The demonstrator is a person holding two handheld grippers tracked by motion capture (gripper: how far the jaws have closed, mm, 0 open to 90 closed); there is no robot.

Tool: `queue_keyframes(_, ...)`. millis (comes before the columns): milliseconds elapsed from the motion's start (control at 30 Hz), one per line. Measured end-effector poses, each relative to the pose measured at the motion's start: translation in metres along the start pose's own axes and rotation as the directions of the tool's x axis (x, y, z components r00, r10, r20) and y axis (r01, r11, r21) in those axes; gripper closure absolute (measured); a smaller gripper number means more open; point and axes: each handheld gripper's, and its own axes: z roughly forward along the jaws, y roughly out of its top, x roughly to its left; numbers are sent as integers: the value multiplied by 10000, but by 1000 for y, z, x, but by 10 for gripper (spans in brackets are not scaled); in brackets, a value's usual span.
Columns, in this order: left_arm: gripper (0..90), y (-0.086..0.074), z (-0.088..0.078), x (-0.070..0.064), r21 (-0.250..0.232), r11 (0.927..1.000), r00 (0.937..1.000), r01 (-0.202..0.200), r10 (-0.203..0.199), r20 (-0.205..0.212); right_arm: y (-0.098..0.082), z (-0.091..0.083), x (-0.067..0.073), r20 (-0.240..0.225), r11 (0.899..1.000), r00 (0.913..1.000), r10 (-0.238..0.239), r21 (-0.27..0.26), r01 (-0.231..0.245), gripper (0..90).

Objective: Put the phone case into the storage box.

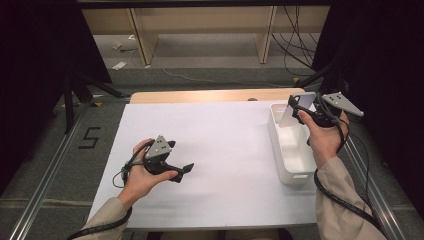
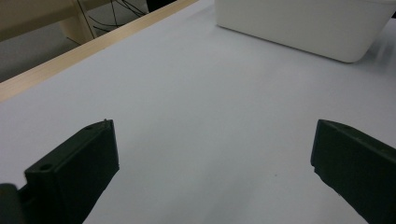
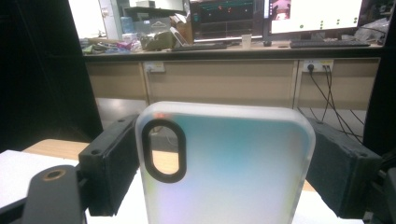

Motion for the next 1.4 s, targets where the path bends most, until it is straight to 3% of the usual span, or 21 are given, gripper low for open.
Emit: queue_keyframes(1400, 6, -1, -1, 2, 18, 10000, 10000, 3, -3, -15, -4, 23, 1, -95, 9988, 9996, -279, 401, 282, 186)
